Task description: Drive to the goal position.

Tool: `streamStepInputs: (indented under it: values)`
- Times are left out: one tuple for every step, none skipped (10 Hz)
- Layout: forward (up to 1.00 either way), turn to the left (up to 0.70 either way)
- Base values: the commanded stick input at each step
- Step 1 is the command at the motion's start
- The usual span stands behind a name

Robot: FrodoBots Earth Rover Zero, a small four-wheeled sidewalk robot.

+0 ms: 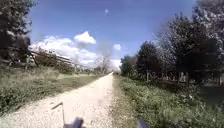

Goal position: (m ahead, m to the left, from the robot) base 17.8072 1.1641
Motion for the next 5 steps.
streamStepInputs:
  values:
    - [0.70, 0.00]
    - [0.70, 0.00]
    - [0.70, 0.00]
    - [0.70, 0.00]
    - [0.70, 0.00]
